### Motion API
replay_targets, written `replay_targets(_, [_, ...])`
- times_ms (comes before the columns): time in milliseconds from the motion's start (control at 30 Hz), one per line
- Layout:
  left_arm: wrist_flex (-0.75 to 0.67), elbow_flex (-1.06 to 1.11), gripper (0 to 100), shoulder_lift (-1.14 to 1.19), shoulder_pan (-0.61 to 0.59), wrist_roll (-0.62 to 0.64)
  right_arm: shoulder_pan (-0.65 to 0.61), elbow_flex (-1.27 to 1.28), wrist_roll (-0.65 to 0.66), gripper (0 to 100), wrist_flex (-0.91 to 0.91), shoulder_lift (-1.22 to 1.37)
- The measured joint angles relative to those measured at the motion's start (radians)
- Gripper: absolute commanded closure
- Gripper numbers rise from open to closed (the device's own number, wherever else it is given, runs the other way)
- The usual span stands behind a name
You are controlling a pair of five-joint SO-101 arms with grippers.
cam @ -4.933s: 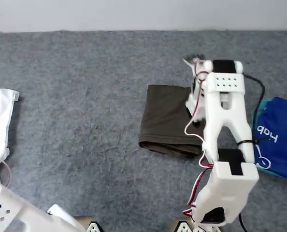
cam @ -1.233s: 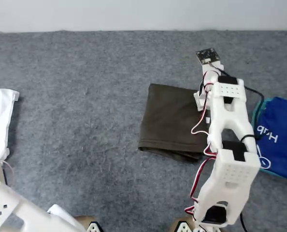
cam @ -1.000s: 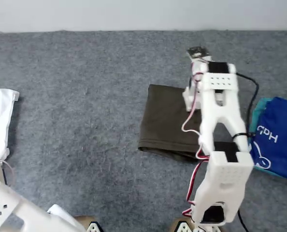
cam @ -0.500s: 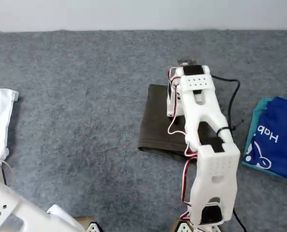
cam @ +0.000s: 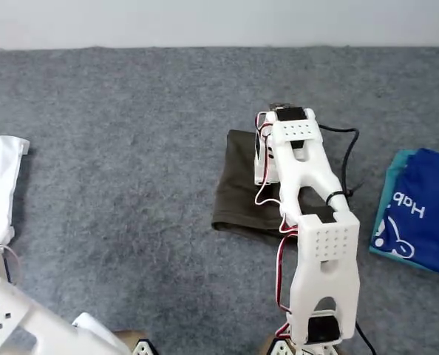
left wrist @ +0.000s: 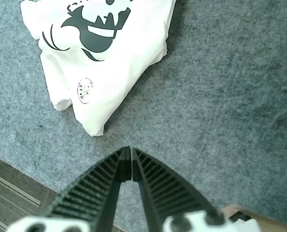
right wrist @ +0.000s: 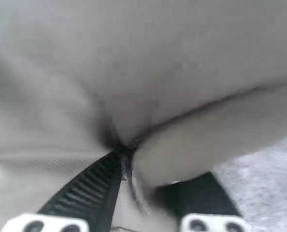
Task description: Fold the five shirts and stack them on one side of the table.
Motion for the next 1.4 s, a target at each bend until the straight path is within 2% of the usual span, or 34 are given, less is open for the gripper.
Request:
replay_targets(233, [0.0, 0.0, 98, 0.0, 0.0, 0.0, 0.021, 0.02, 0.11, 98.9, 0.058, -0.12])
replay_targets(500, [0.0, 0.0, 98, 0.0, 0.0, 0.0, 0.054, 0.02, 0.272, 98.9, 0.193, -0.462])
replay_targets(833, [0.0, 0.0, 98, 0.0, 0.0, -0.044, 0.333, 0.021, 0.48, 98.9, 0.204, -0.806])
replay_targets(1167, [0.0, 0.0, 98, 0.0, 0.0, -0.046, 0.64, 0.021, 0.683, 98.9, 0.206, -0.842])
replay_targets(1400, [0.0, 0.0, 98, 0.0, 0.0, -0.046, 0.767, 0.021, 0.769, 98.9, 0.206, -0.824])
